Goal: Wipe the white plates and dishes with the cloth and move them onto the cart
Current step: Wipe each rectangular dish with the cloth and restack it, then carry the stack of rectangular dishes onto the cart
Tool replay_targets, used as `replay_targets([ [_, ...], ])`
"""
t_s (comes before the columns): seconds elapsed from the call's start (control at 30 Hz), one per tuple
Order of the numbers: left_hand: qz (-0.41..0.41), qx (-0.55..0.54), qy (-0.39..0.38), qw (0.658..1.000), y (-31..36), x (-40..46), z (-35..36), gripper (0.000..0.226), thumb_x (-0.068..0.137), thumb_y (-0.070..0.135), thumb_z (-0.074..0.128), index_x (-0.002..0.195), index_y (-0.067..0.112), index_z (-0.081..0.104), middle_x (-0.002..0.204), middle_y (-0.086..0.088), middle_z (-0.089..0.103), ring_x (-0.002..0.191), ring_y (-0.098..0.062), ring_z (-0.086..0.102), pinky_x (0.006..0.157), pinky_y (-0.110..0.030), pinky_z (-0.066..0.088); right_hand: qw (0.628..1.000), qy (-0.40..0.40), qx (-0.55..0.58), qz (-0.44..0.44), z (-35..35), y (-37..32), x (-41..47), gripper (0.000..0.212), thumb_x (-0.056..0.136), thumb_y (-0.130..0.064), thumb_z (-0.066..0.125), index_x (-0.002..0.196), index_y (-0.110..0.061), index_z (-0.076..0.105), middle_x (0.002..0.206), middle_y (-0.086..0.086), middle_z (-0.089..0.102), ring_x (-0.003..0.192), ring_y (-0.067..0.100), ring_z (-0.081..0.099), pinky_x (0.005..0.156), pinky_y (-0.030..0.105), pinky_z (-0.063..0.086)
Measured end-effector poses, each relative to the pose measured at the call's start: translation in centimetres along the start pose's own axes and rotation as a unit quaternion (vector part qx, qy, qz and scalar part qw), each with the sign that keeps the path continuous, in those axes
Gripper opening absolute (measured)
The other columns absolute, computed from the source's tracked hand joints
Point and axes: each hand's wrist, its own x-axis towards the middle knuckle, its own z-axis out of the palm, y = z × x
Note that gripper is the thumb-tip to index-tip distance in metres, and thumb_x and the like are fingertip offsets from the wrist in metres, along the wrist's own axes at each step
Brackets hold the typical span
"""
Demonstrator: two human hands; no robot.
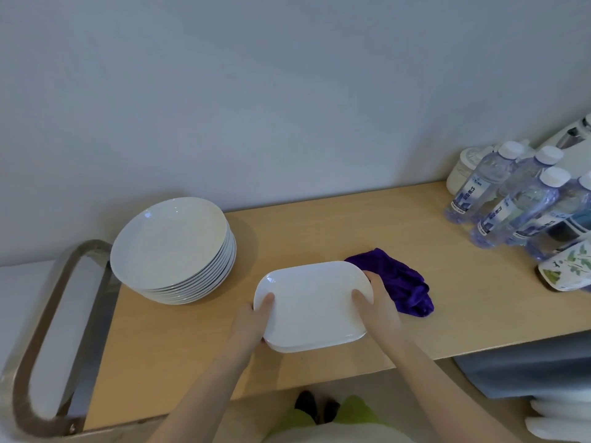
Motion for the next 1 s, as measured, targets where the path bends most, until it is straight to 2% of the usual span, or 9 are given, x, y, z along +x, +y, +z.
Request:
replay_targets([
  [0.1, -0.004, -0.054, 0.007, 0.998, 0.8, -0.6, -0.4, 0.028, 0.091, 0.047, 0.052, 0.103, 0.021, 0.054, 0.094, 0.003, 0.063, 0.085, -0.015, 0.061, 0.068, -0.034, 0.054, 0.999, -0.002, 0.021, -0.027, -0.4, -1.2, 0.4, 0.041, 0.092, -0.010, 0.047, 0.131, -0.019, 0.046, 0.115, -0.001, 0.060, 0.107, 0.021, 0.056, 0.088, 0.040, 0.047],
  [0.2, -0.006, -0.093, 0.001, 0.996, 1.4, -1.4, -0.9, 0.032, 0.092, 0.048, 0.051, 0.112, 0.024, 0.053, 0.101, 0.004, 0.064, 0.093, -0.017, 0.062, 0.078, -0.040, 0.056, 0.998, -0.005, 0.040, -0.045, -0.6, -2.6, 1.0, 0.036, 0.091, -0.011, 0.049, 0.127, -0.016, 0.049, 0.111, -0.003, 0.061, 0.103, 0.020, 0.058, 0.084, 0.037, 0.047],
  [0.37, -0.010, -0.148, 0.043, 0.988, 1.9, -3.1, -1.3, 0.029, 0.092, 0.048, 0.051, 0.111, 0.026, 0.051, 0.097, 0.009, 0.060, 0.087, -0.011, 0.057, 0.063, -0.031, 0.050, 0.996, -0.034, 0.036, -0.071, -0.6, -4.3, 1.6, 0.041, 0.091, -0.014, 0.049, 0.132, -0.019, 0.046, 0.110, -0.009, 0.056, 0.101, 0.016, 0.054, 0.072, 0.025, 0.039],
  [0.43, -0.008, -0.156, 0.063, 0.986, 1.7, -3.7, -1.6, 0.027, 0.092, 0.047, 0.051, 0.108, 0.026, 0.052, 0.095, 0.009, 0.060, 0.085, -0.011, 0.057, 0.060, -0.029, 0.048, 0.995, -0.051, 0.031, -0.084, -0.4, -4.7, 1.6, 0.043, 0.091, -0.014, 0.048, 0.134, -0.021, 0.044, 0.111, -0.009, 0.056, 0.101, 0.014, 0.052, 0.073, 0.026, 0.038],
  [0.57, 0.008, -0.156, 0.088, 0.984, 1.0, -4.8, -2.3, 0.021, 0.092, 0.047, 0.051, 0.103, 0.029, 0.054, 0.096, 0.009, 0.062, 0.087, -0.011, 0.059, 0.061, -0.029, 0.050, 0.991, -0.089, 0.030, -0.092, -0.1, -5.0, 1.1, 0.044, 0.091, -0.014, 0.047, 0.134, -0.024, 0.042, 0.106, -0.013, 0.056, 0.100, 0.015, 0.053, 0.076, 0.029, 0.042],
  [0.7, 0.005, -0.168, 0.107, 0.980, 0.2, -5.9, -3.0, 0.020, 0.091, 0.048, 0.053, 0.101, 0.030, 0.054, 0.095, 0.009, 0.062, 0.086, -0.010, 0.059, 0.061, -0.029, 0.049, 0.987, -0.110, 0.036, -0.110, 0.4, -5.2, 0.0, 0.041, 0.091, -0.012, 0.046, 0.131, -0.024, 0.042, 0.105, -0.018, 0.056, 0.093, -0.002, 0.052, 0.066, 0.016, 0.039],
  [0.8, 0.003, -0.175, 0.127, 0.976, -0.6, -6.8, -3.6, 0.022, 0.091, 0.048, 0.054, 0.102, 0.029, 0.053, 0.093, 0.010, 0.062, 0.084, -0.010, 0.059, 0.059, -0.028, 0.048, 0.983, -0.134, 0.015, -0.126, 0.9, -5.3, -0.6, 0.041, 0.093, -0.014, 0.045, 0.133, -0.023, 0.040, 0.114, -0.009, 0.056, 0.098, 0.010, 0.053, 0.065, 0.014, 0.037],
  [0.93, 0.006, -0.172, 0.158, 0.972, -2.0, -8.3, -4.8, 0.020, 0.093, 0.047, 0.051, 0.100, 0.028, 0.052, 0.094, 0.008, 0.061, 0.083, -0.011, 0.060, 0.058, -0.027, 0.049, 0.975, -0.167, 0.006, -0.149, 2.8, -5.9, -1.4, 0.042, 0.094, -0.010, 0.044, 0.135, -0.017, 0.038, 0.116, -0.002, 0.055, 0.100, 0.017, 0.054, 0.067, 0.023, 0.040],
  [1.0, -0.005, -0.173, 0.181, 0.968, -2.7, -9.1, -5.6, 0.027, 0.094, 0.046, 0.049, 0.105, 0.022, 0.054, 0.096, 0.002, 0.062, 0.084, -0.016, 0.061, 0.061, -0.029, 0.051, 0.970, -0.183, -0.016, -0.162, 4.1, -6.4, -1.9, 0.041, 0.094, -0.012, 0.044, 0.134, -0.017, 0.038, 0.114, -0.001, 0.056, 0.095, 0.017, 0.053, 0.064, 0.021, 0.038],
])
